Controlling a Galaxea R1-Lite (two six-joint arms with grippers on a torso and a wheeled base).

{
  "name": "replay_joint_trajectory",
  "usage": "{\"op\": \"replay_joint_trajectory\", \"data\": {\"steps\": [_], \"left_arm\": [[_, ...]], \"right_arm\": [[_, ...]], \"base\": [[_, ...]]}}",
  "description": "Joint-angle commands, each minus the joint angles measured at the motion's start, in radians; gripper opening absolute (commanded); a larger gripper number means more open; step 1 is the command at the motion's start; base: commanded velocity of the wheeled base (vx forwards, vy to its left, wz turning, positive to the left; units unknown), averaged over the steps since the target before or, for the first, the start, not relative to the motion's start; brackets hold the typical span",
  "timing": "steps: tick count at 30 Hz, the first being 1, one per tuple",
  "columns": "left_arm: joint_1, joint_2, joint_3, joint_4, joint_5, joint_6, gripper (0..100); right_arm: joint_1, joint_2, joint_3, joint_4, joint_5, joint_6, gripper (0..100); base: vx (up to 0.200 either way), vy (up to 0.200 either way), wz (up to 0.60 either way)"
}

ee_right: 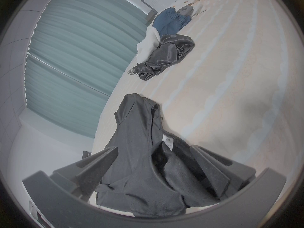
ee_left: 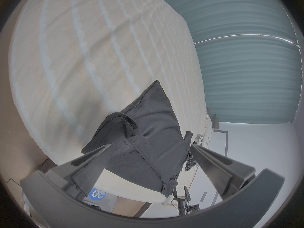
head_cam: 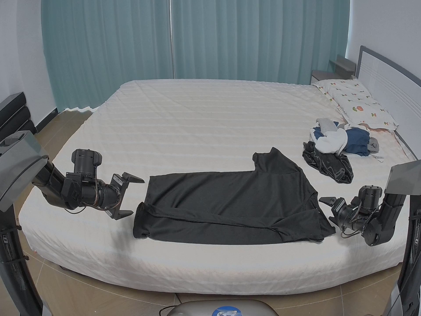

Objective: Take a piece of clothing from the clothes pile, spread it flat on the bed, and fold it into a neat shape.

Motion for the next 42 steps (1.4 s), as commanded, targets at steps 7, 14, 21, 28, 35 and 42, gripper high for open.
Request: {"op": "replay_joint_trajectory", "data": {"steps": [7,14,21,28,35,42], "left_arm": [[-0.124,0.195,-0.113,-0.106,0.396,0.188,100],[-0.125,0.206,-0.103,-0.161,0.424,0.191,100],[-0.125,0.206,-0.102,-0.164,0.428,0.189,100],[-0.125,0.205,-0.103,-0.163,0.427,0.189,100],[-0.125,0.206,-0.103,-0.163,0.427,0.219,100],[-0.127,0.214,-0.097,-0.163,0.428,0.271,100]], "right_arm": [[0.073,0.016,0.02,-0.099,-0.008,-0.012,100],[0.073,0.016,0.02,-0.099,-0.008,-0.011,100],[0.073,0.016,0.023,-0.099,-0.008,-0.012,100],[0.073,0.016,0.023,-0.1,-0.008,-0.012,100],[0.073,0.016,0.023,-0.1,-0.008,-0.012,100],[0.073,0.016,0.025,-0.1,-0.009,-0.011,100]], "base": [[0.0,0.0,0.0],[0.0,0.0,0.0],[0.0,0.0,0.0],[0.0,0.0,0.0],[0.0,0.0,0.0],[0.0,0.0,0.0]]}}
